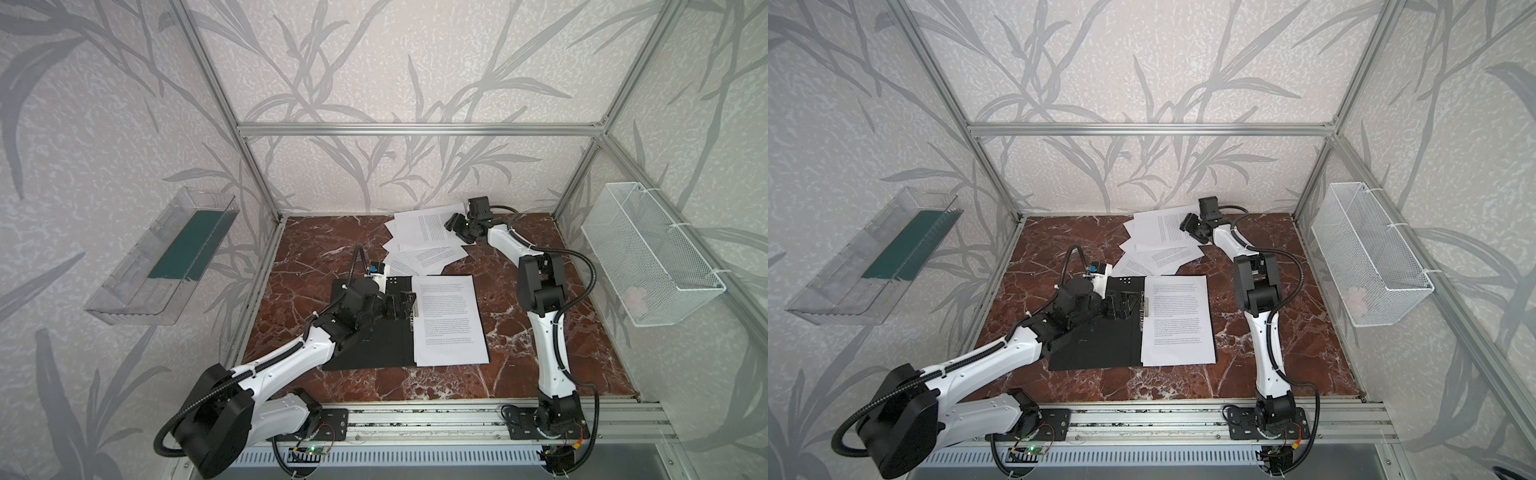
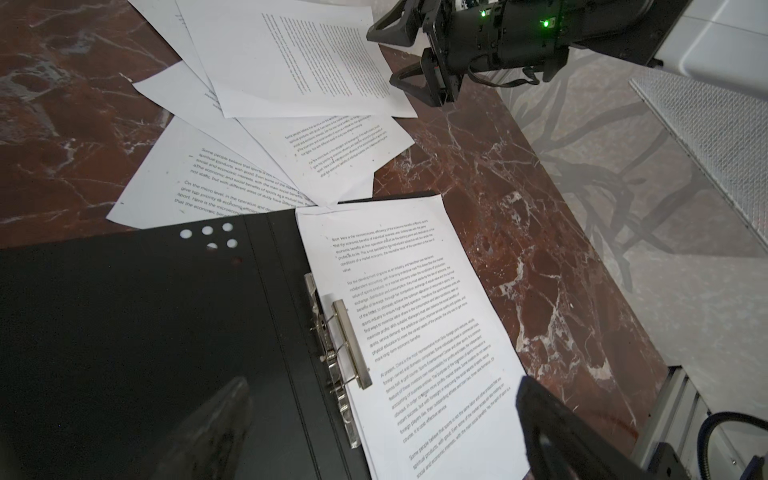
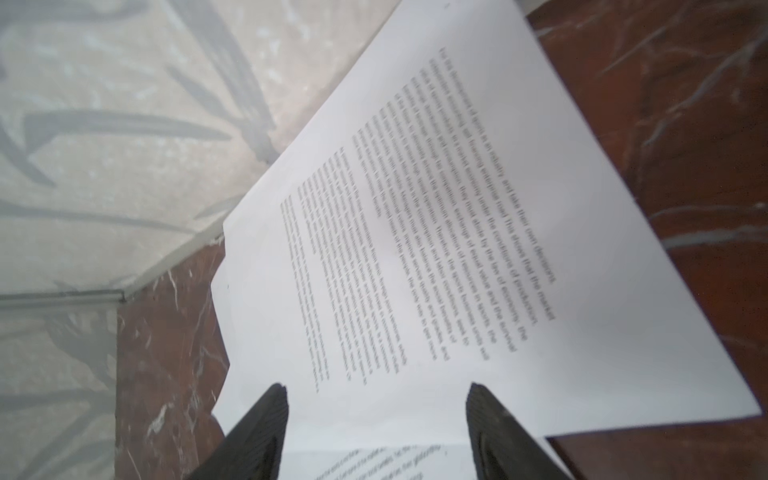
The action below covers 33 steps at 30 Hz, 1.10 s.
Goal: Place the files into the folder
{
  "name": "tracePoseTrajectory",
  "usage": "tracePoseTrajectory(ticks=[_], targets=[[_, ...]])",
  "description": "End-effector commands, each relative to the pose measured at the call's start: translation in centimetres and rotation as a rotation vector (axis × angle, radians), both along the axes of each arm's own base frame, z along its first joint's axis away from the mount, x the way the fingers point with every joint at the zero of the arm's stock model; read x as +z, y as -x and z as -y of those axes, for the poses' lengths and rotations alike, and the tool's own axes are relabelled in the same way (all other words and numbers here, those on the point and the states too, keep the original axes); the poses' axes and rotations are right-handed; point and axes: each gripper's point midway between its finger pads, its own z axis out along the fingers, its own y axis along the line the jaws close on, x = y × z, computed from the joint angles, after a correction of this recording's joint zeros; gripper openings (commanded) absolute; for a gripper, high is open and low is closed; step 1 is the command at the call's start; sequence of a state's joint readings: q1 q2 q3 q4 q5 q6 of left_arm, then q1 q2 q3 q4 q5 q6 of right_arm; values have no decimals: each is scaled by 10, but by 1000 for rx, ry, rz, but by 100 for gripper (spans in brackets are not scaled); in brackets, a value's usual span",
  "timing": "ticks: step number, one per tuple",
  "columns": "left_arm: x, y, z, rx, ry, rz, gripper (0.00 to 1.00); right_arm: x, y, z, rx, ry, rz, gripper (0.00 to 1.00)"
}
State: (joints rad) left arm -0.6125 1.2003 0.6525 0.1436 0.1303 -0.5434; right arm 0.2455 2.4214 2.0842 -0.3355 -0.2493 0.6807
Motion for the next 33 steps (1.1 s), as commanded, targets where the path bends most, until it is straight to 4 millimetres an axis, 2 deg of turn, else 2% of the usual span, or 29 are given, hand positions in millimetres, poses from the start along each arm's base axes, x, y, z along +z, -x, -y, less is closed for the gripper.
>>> tracePoseTrajectory(ticks=[1,4,7,13,16,23,28,33], targets=[[12,-22,-6,76,57,-35,99,-6,35,-43,237,98,-57,69],[11,-40,-11,94,110,-101,99,-1,37,-69,313,101,-10,70],[8,-48,-16,96,157,-135,99,2,29,-89,363,109,30,70],[6,-47,-26,102,167,-149,99,-7,17,-126,422,59,55,71],[11,-43,-26,83,168,-156,99,-21,19,-132,423,22,25,71],[26,-44,-23,59,166,-145,99,-47,31,-124,404,21,-64,71],[35,-51,-16,43,192,-149,99,-71,44,-93,348,6,-230,69],[27,-67,-7,34,147,-211,99,-68,69,-75,396,21,-281,69]])
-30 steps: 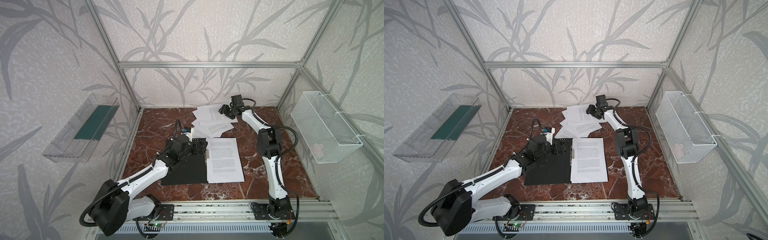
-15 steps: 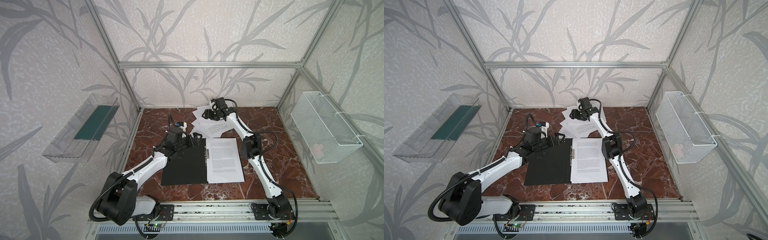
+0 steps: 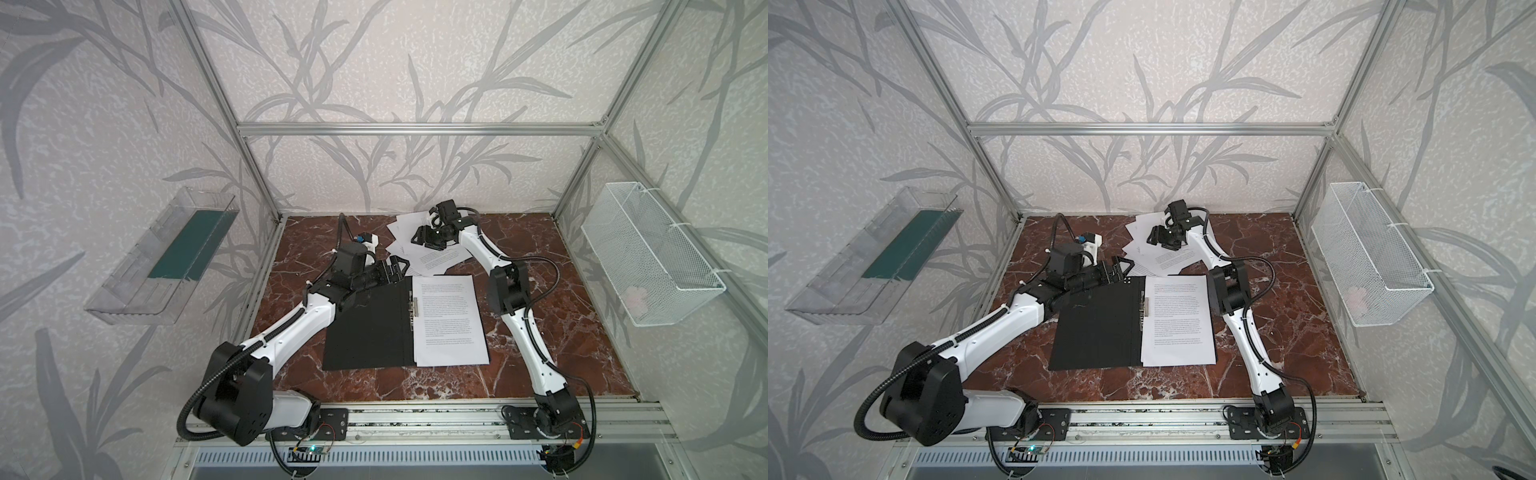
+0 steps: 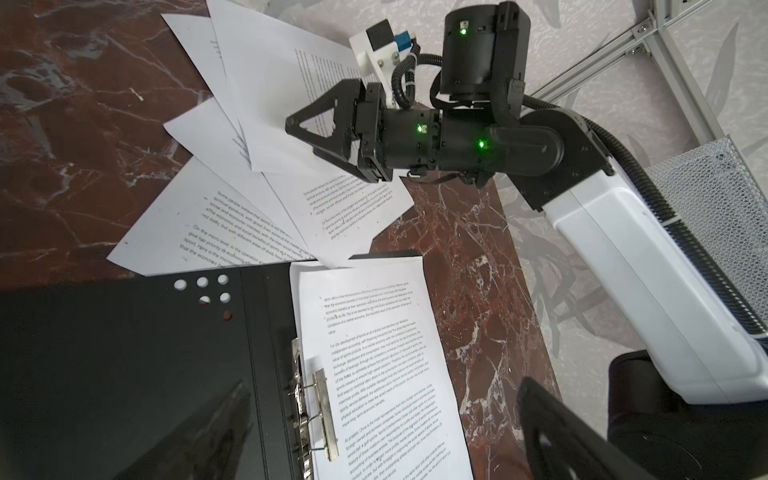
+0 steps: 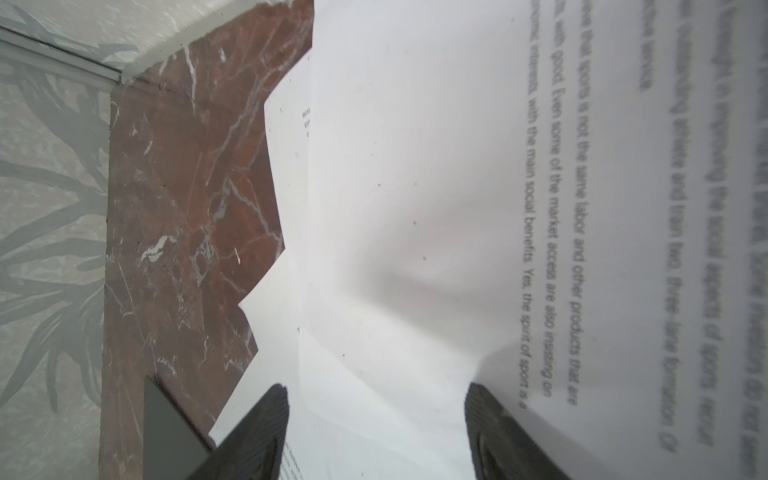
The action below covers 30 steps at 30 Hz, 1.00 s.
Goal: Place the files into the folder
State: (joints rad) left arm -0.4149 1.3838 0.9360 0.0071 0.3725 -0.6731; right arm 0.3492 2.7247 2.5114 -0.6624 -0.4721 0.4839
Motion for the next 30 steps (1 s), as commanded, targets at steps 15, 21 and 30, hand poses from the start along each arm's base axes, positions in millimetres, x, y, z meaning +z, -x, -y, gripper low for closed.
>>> tracePoseTrajectory(ticks=[15,21,30], targets=[[-54,-82,90,-226,43,-146,98,61,25,81,-73,-144,106,74],[-54,-100,111,-291,45,-181,98,60,47,150,-303,-37,85,79],[-89,-116,160,-420,48,-258,98,17,88,240,-555,-103,11,99]])
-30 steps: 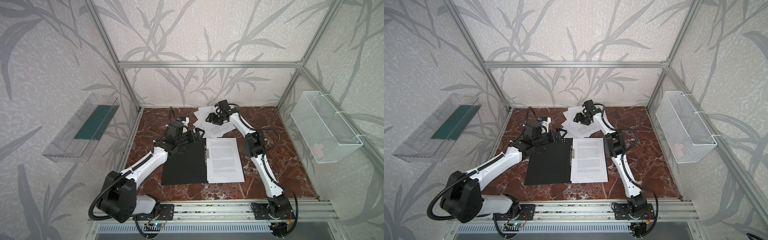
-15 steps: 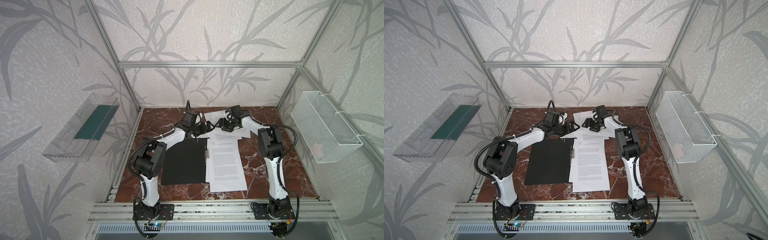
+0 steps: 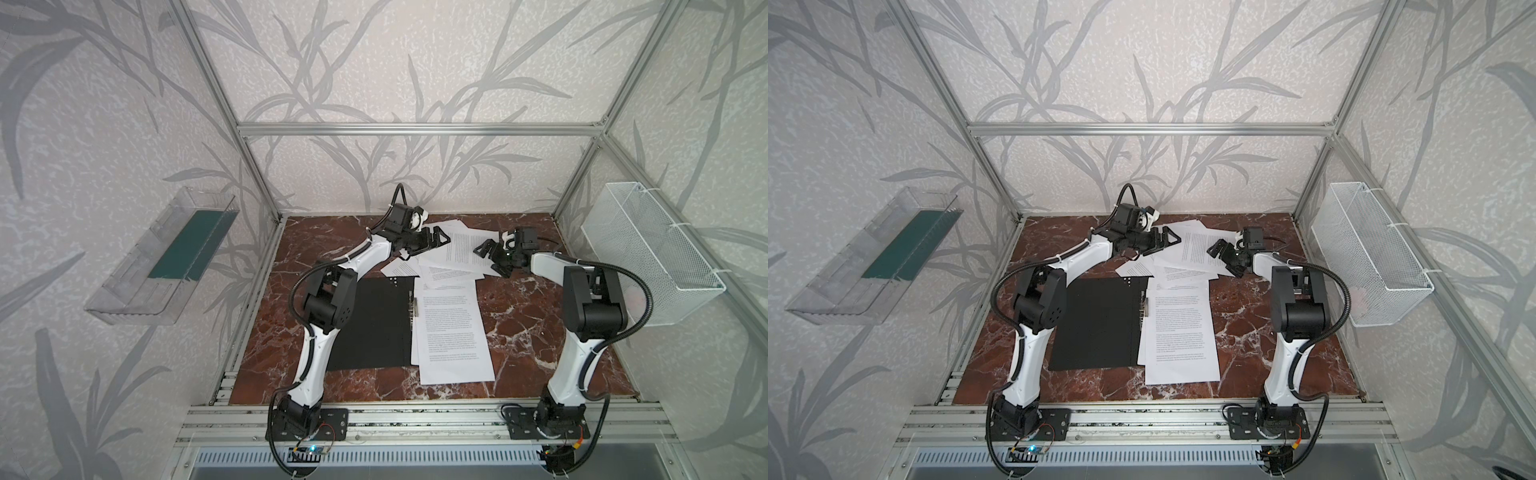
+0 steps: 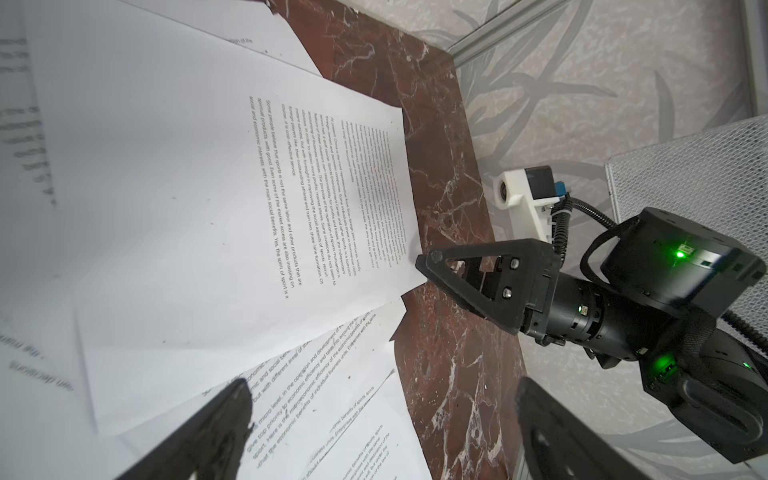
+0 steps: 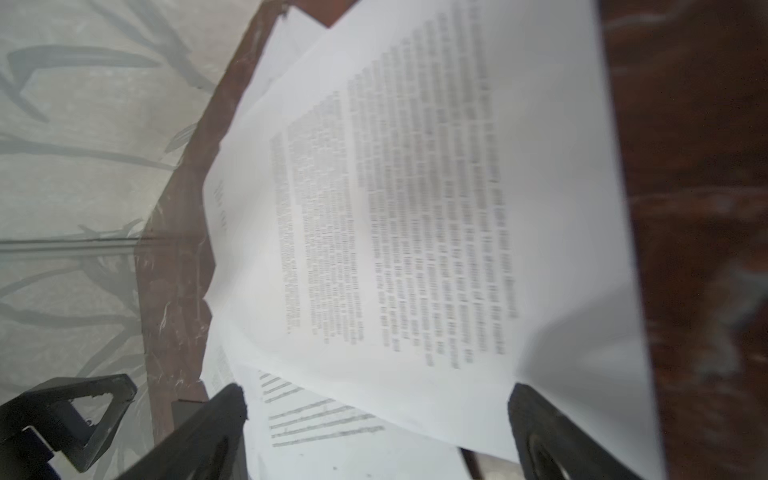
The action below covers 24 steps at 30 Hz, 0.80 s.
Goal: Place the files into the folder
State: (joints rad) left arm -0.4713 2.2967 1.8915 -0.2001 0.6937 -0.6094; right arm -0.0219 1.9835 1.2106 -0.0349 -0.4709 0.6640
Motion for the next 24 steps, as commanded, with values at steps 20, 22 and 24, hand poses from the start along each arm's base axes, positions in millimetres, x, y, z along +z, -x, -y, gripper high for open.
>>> tracePoseTrajectory(ticks=[20,22,24], targets=[[-107,13,2,-68,-192,-209,98,4,24,67,-146,231,-62,99],[-110,15,2,-71,-189,-215,98,-5,23,62,-127,205,-82,99],[-111,15,3,-73,-184,-220,98,-13,22,53,-106,187,-101,99]])
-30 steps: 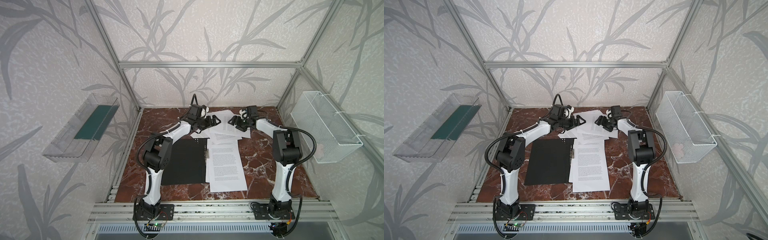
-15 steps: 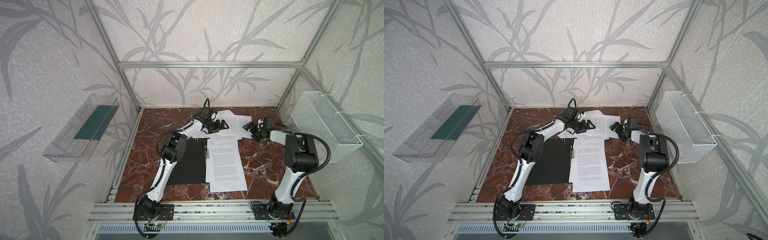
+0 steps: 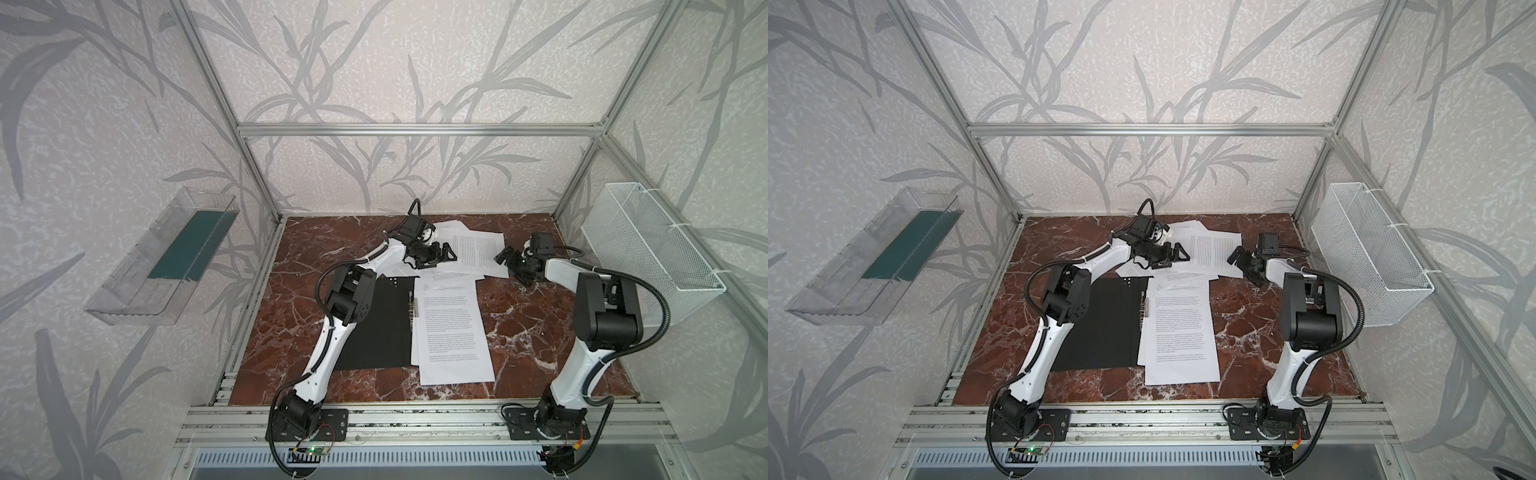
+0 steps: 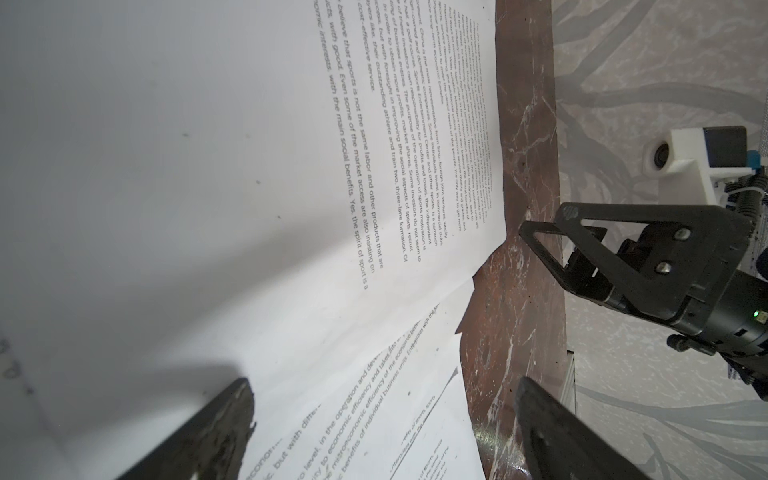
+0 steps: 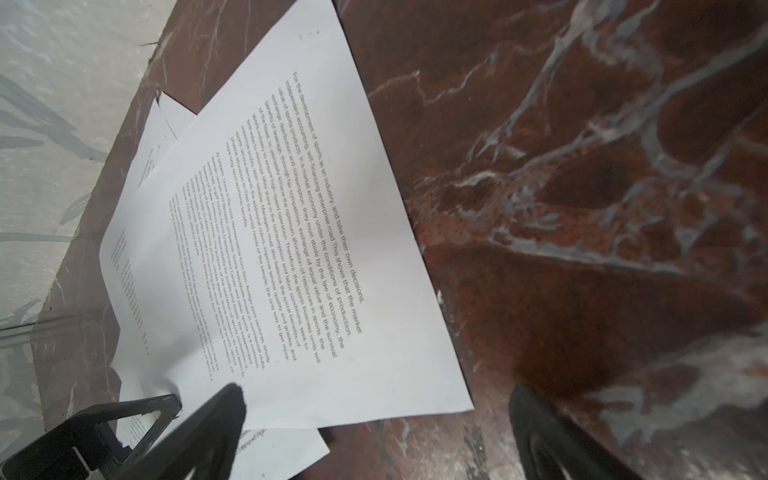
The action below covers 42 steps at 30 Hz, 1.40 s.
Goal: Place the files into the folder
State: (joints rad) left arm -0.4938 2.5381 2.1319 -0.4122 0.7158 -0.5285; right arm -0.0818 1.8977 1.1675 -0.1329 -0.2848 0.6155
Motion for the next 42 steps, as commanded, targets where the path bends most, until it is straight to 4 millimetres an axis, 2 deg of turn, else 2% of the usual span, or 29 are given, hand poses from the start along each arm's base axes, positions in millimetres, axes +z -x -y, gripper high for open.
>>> tracePoseTrajectory(ticks=[1,7,11,15,22,25,29,33,36,39,42], targets=[[-35,12,-16,12,-87,-86,98,-16,3,-9,38,10,-66,99],[-41,16,-14,3,-92,-105,98,-35,0,-40,80,-42,-116,99],[-45,20,-12,-11,-98,-120,98,-34,-10,-58,56,-147,-82,99],[-50,23,-11,-12,-105,-131,98,-17,-27,-73,63,-203,3,99],[-53,22,-13,-3,-128,-132,98,41,-58,-96,92,-361,247,99],[-55,22,-15,6,-137,-134,98,50,-63,-105,77,-430,295,99],[-56,22,-13,10,-122,-140,97,47,-65,-119,48,-499,327,99],[-56,22,-13,15,-116,-148,98,20,-71,-124,5,-508,287,99],[-57,23,-11,19,-98,-158,97,7,-68,-121,-9,-433,243,99],[-46,21,-8,8,-66,-148,97,4,-67,-123,31,-370,185,99],[-26,19,-5,-4,-25,-131,97,12,-64,-121,66,-284,177,99]])
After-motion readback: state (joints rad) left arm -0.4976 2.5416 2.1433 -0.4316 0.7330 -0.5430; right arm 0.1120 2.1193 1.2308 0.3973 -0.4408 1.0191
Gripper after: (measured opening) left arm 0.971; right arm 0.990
